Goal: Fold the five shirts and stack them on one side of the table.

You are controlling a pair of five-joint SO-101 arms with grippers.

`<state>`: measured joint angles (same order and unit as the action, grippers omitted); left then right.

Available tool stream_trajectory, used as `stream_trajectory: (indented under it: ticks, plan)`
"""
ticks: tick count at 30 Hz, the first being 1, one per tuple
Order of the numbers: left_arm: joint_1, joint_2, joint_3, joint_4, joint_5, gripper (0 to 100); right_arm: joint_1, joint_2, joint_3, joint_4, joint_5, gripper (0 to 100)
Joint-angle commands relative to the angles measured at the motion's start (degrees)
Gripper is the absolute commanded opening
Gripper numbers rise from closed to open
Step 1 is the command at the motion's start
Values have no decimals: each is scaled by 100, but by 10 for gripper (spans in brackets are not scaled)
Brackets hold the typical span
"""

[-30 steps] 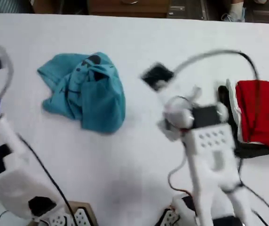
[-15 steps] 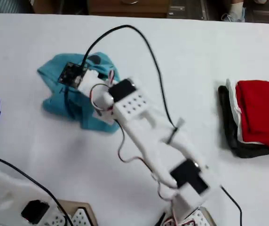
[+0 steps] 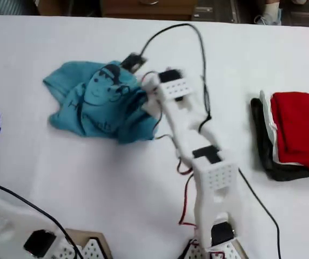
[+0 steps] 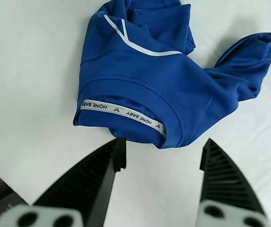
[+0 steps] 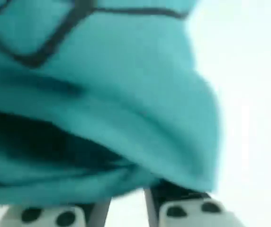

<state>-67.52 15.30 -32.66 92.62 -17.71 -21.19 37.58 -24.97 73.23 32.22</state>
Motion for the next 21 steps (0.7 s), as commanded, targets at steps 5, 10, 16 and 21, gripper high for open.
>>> stream_trajectory:
  ticks: [5,10,16,21]
  plan:
    - [378,-308,13,-88,-35,275,1156,-48,-1371,1358,-18,33]
    - [756,-255,22,-97,-26,275,963,-75,-2171,2422,-9,30]
    - [958,378,-22,-273,-26,275,-286,-725,-2233,2457,422,34]
    - [668,765,-31,-457,-44,275,-1086,-1086,-1626,2466,510,91]
